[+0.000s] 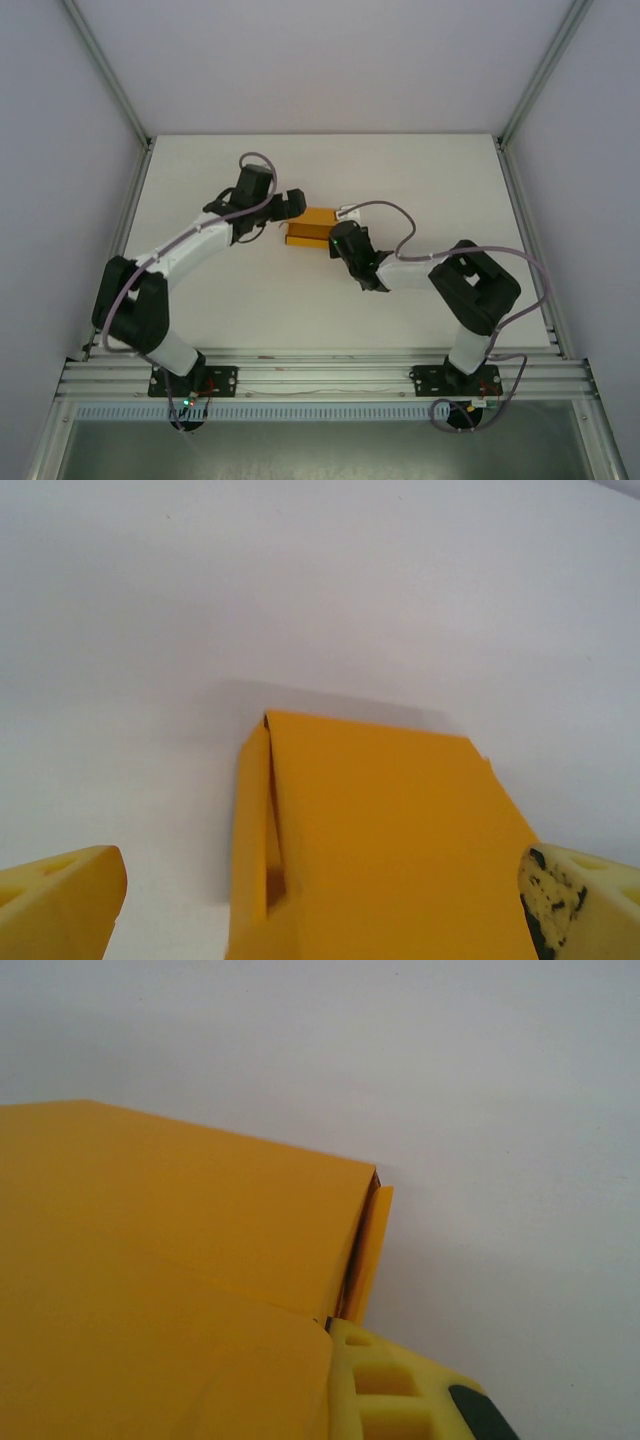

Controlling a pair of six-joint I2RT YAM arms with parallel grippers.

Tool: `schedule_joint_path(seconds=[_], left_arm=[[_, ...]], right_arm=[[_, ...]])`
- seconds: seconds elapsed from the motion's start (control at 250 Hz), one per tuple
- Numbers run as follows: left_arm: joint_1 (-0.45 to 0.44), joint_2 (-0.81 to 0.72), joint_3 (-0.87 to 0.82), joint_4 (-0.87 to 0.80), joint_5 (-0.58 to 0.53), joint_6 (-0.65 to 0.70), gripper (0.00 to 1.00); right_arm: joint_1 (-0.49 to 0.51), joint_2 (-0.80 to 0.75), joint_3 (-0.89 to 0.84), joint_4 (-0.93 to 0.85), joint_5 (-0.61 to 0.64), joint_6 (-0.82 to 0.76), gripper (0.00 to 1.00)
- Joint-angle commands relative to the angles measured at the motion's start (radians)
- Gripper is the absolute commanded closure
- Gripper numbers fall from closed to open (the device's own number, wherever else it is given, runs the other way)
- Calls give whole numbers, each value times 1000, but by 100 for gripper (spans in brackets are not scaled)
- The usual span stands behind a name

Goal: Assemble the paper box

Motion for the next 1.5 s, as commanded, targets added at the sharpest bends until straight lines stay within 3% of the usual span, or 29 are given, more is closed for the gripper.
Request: schedule_joint_path(seconds=[0.0, 0.148, 0.3, 0.448, 0.612, 0.903, 1.003, 1.055, 1.163, 1.279, 1.315, 1.495], left_arm=[[35, 98, 73, -28, 96, 24, 0], [62, 203, 109, 0, 213, 39, 8], [64, 266, 79, 42, 239, 35, 17], [73, 313, 61, 67, 236, 34, 24], [86, 343, 43, 108, 266, 37, 26], [94, 390, 45, 156, 318, 54, 33], [96, 402, 47, 169, 339, 68, 33], [96, 406, 45, 188, 360, 74, 39], [96, 417, 57, 195, 394, 79, 52], [96, 434, 63, 209, 436, 55, 56], [97, 439, 61, 214, 442, 45, 61], [116, 436, 0, 269, 495, -29, 68]], right_arm=[[2, 65, -50, -138, 0, -48, 100], [3, 75, -47, -129, -1, -72, 97], [3, 69, -46, -135, -12, -73, 97], [2, 29, -65, -138, -40, -82, 89], [2, -80, -130, -176, -86, -102, 59], [-5, -337, -266, -235, -197, -148, 19], [-45, -388, -270, -227, -189, -71, 7], [-81, -406, -266, -211, -207, 1, 0], [-166, -419, -237, -184, -273, 171, 0], [-240, -396, -179, -201, -336, 343, 0], [-261, -379, -155, -213, -375, 386, 0], [-305, -262, -26, -292, -523, 469, 0]])
